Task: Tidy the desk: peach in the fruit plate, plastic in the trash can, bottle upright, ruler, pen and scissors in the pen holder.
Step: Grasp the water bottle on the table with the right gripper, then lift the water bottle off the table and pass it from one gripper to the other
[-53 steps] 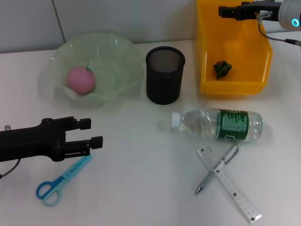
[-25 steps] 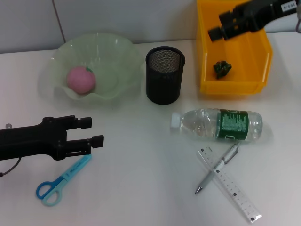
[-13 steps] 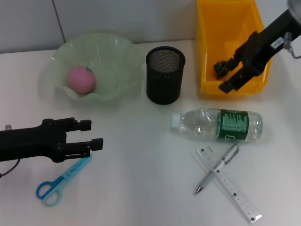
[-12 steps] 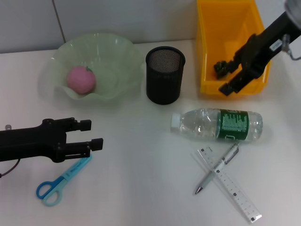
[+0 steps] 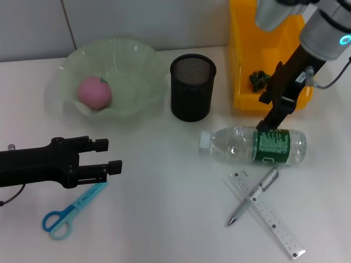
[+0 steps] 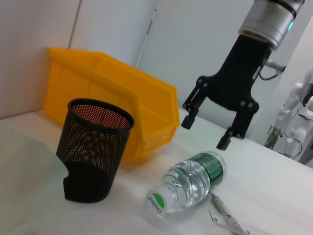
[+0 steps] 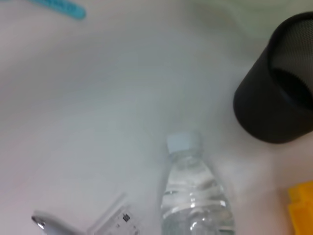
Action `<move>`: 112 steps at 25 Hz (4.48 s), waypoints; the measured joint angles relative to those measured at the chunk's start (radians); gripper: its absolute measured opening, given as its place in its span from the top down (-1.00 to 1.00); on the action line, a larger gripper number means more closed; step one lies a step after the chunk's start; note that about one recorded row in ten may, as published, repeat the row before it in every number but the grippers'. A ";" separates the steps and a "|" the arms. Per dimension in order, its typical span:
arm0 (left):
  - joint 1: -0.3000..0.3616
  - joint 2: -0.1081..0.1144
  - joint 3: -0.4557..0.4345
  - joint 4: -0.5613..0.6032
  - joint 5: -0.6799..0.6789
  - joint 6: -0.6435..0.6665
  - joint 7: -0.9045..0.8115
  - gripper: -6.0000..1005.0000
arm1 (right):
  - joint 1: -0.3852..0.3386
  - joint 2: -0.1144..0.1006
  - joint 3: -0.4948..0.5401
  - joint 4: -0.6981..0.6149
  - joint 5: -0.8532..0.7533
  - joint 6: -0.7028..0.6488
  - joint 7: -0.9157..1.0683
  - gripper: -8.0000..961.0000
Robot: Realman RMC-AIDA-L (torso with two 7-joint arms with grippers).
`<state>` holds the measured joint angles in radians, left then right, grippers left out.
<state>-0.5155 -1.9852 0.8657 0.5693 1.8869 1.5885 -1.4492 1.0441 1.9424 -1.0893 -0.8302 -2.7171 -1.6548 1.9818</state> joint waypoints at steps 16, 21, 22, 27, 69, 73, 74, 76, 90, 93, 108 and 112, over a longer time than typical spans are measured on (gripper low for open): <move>0.001 -0.005 -0.006 0.001 0.000 0.004 -0.006 -0.50 | 0.008 0.047 -0.084 0.077 -0.073 0.059 -0.029 -0.58; 0.004 -0.006 -0.006 0.001 -0.001 0.004 -0.007 -0.50 | 0.009 0.054 -0.099 0.108 -0.081 0.096 -0.031 -0.58; 0.004 -0.006 -0.006 0.001 -0.002 0.004 -0.007 -0.50 | 0.010 0.055 -0.102 0.114 -0.083 0.103 -0.032 -0.58; 0.006 -0.006 -0.005 0.001 -0.007 0.005 -0.007 -0.50 | 0.016 0.061 -0.108 0.144 -0.087 0.130 -0.042 -0.58; 0.000 -0.006 -0.005 0.001 -0.009 0.007 -0.016 -0.50 | 0.036 0.097 -0.158 0.284 -0.114 0.294 -0.060 -0.59; 0.000 -0.006 -0.005 0.001 -0.009 0.007 -0.016 -0.50 | 0.036 0.097 -0.158 0.284 -0.117 0.304 -0.060 -0.59; 0.000 -0.006 -0.005 0.001 -0.009 0.007 -0.016 -0.50 | 0.036 0.097 -0.158 0.284 -0.119 0.305 -0.060 -0.59; 0.000 -0.006 -0.005 0.001 -0.009 0.007 -0.016 -0.50 | 0.035 0.097 -0.158 0.284 -0.120 0.306 -0.060 -0.59; 0.000 -0.004 -0.007 0.001 -0.009 0.007 -0.017 -0.50 | 0.025 0.109 -0.158 0.265 -0.125 0.314 -0.066 -0.59; 0.000 -0.003 -0.007 0.001 -0.010 0.007 -0.017 -0.50 | 0.024 0.109 -0.154 0.257 -0.122 0.314 -0.069 -0.59; 0.002 0.002 -0.048 0.001 -0.011 0.005 -0.020 -0.50 | -0.025 0.101 -0.134 0.127 -0.020 0.262 -0.111 -0.59; 0.002 0.002 -0.057 0.001 -0.011 0.006 -0.029 -0.50 | -0.053 0.102 -0.072 0.054 -0.001 0.213 -0.142 -0.59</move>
<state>-0.5138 -1.9833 0.8090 0.5706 1.8757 1.5944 -1.4783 0.9910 2.0442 -1.1615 -0.7760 -2.7178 -1.4414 1.8401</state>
